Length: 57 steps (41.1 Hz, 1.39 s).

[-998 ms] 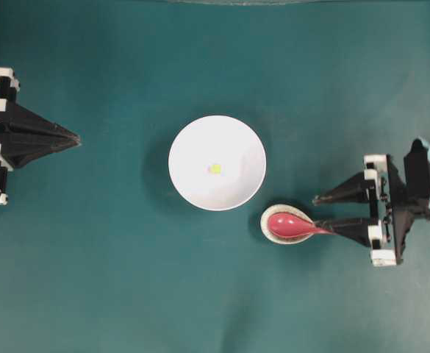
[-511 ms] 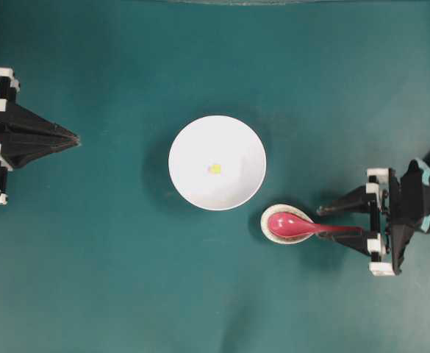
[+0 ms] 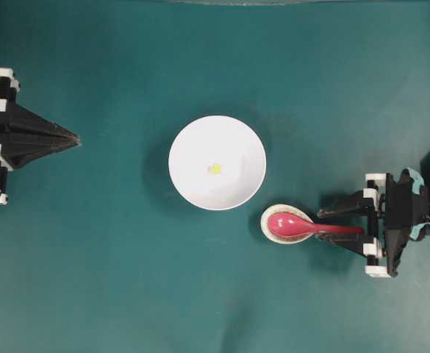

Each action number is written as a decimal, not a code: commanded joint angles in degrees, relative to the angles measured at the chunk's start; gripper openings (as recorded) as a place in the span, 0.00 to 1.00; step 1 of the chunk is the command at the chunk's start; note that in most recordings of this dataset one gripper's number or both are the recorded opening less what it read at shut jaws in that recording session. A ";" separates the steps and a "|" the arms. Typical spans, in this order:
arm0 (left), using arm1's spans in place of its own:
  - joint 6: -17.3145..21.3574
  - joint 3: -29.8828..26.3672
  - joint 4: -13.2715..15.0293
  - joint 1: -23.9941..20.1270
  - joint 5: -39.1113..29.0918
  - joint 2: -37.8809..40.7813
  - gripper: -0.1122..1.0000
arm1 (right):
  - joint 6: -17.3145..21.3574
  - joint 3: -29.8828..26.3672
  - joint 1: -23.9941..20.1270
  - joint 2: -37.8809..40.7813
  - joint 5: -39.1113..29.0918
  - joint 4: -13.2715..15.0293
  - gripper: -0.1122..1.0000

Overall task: Scoop the yellow hexagonal prism block from the bowl with a spoon using the right arm.
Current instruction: 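Move the right gripper over the pink spoon handle and lower it, then close the right gripper on the pink spoon handle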

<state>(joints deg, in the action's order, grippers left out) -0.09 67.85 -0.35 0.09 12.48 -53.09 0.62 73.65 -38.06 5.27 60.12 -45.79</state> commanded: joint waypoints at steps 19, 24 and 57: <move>-0.09 -1.67 0.00 0.00 0.18 0.26 0.12 | -0.09 -0.44 -0.35 -0.35 -2.37 -0.18 0.57; -0.09 -1.58 0.00 0.00 0.18 0.26 0.12 | -0.09 -0.44 -0.35 -0.35 -2.29 -0.18 0.57; -0.09 -1.67 0.00 0.00 -0.62 0.26 0.12 | -0.09 -0.62 -0.35 -0.44 -2.29 -0.18 0.41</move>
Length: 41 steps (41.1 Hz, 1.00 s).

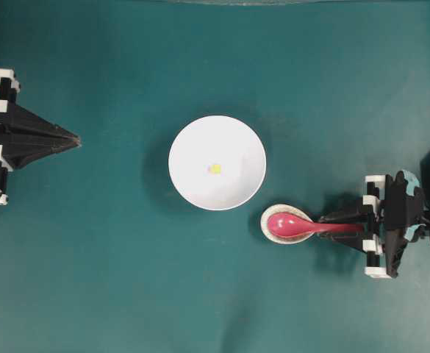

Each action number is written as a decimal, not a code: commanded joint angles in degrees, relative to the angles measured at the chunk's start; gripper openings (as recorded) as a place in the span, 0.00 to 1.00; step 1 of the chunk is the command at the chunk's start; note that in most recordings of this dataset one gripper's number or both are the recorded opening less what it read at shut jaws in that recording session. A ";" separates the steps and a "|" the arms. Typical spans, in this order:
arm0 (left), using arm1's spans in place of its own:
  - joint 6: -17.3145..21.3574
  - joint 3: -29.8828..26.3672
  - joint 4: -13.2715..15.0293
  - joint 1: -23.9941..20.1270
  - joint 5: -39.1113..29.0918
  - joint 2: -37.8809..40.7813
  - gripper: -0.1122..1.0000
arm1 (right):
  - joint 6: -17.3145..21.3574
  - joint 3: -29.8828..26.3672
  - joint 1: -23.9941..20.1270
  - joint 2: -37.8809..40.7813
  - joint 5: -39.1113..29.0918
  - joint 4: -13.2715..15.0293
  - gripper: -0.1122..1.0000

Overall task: Scoop the yellow hexagonal prism block from the bowl with a spoon using the right arm.
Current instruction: 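Close the right gripper on the pink spoon handle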

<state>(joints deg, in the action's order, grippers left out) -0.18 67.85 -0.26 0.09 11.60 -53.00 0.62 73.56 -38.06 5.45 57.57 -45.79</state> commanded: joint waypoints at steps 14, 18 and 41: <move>0.00 -1.67 -0.09 0.00 0.26 0.09 0.12 | -0.09 -0.26 -0.35 -0.62 0.35 -0.09 0.32; 0.00 -1.67 -0.09 0.00 0.26 0.09 0.12 | -0.09 -0.35 -0.35 -0.62 0.18 -0.09 0.32; -0.09 -1.67 -0.09 0.00 0.18 -0.44 0.12 | -0.09 -0.35 -0.35 -1.14 0.09 -0.09 0.48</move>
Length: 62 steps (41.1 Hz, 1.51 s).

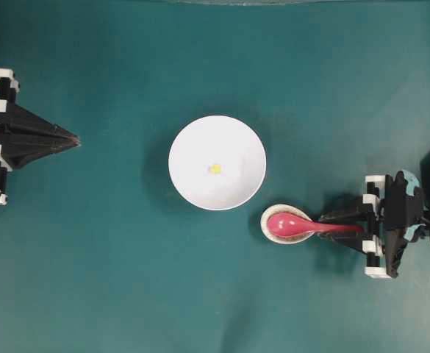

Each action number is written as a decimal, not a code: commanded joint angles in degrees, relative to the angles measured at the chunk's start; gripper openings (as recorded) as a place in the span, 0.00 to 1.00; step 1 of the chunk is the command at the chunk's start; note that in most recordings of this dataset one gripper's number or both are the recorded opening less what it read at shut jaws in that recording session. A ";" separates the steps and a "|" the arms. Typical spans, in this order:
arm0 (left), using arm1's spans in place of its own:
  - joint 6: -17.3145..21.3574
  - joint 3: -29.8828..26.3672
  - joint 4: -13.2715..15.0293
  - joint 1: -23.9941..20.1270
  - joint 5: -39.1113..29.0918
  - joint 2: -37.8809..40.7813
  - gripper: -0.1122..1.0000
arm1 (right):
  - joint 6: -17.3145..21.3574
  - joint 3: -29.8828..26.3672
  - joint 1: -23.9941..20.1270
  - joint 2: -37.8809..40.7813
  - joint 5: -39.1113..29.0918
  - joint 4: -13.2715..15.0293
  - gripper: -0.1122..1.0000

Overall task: Scoop the yellow hexagonal prism block from the bowl with a spoon using the right arm.
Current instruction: 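Close the right gripper on the pink spoon handle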

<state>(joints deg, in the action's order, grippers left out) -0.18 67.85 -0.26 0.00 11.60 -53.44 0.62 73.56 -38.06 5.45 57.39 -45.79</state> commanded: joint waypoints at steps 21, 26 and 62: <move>-0.09 -1.76 -0.09 0.09 -0.88 -0.44 0.12 | -0.44 -0.44 -0.35 -1.14 0.88 -0.09 0.49; -0.09 -1.76 -0.09 0.18 -0.88 -0.44 0.12 | -0.44 -0.53 -0.35 -1.14 1.41 -0.09 0.49; -0.09 -1.76 -0.09 0.09 -1.67 -0.44 0.12 | -0.62 -0.53 -0.35 -1.14 1.85 0.09 0.33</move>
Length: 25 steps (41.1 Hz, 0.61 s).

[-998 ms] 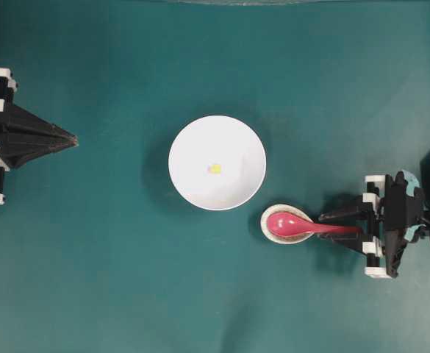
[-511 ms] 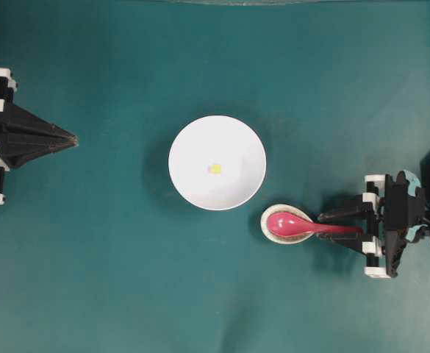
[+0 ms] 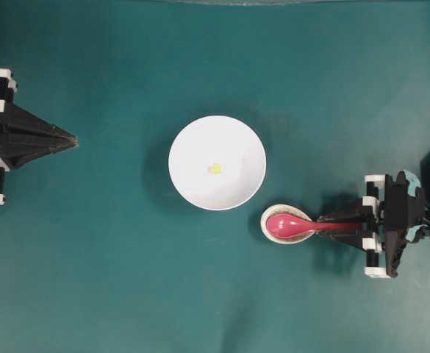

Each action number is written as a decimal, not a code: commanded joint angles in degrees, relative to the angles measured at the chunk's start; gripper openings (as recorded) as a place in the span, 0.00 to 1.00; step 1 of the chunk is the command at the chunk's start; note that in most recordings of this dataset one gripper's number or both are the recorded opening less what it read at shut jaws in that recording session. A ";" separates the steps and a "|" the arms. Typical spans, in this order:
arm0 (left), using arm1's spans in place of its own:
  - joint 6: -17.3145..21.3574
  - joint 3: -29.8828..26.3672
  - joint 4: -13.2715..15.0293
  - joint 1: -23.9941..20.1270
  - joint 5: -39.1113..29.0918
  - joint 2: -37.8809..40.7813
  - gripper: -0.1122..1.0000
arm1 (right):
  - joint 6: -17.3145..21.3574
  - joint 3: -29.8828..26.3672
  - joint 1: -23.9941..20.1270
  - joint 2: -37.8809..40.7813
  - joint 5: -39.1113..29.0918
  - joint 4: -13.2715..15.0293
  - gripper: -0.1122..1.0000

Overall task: Scoop the yellow hexagonal prism block from the bowl with a spoon using the right arm.
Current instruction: 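Close the right gripper on the pink spoon handle, then lift the spoon out of the rest and carry it toward the bowl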

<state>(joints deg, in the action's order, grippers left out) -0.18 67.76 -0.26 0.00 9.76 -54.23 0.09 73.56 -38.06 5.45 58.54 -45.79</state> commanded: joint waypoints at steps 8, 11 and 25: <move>0.00 -1.67 -0.09 0.09 0.26 0.26 0.12 | -0.70 -0.18 -0.18 -3.96 0.53 0.09 0.33; 0.00 -1.67 -0.09 0.18 0.26 0.35 0.12 | -1.76 0.09 0.09 -6.15 0.26 0.09 0.33; 0.00 -1.76 -0.09 0.09 0.18 0.26 0.12 | -9.49 0.18 4.83 -16.79 -5.54 0.09 0.33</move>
<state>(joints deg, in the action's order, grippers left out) -0.18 67.68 -0.35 0.00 9.76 -54.23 -8.00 74.27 -34.54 -8.44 54.40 -45.79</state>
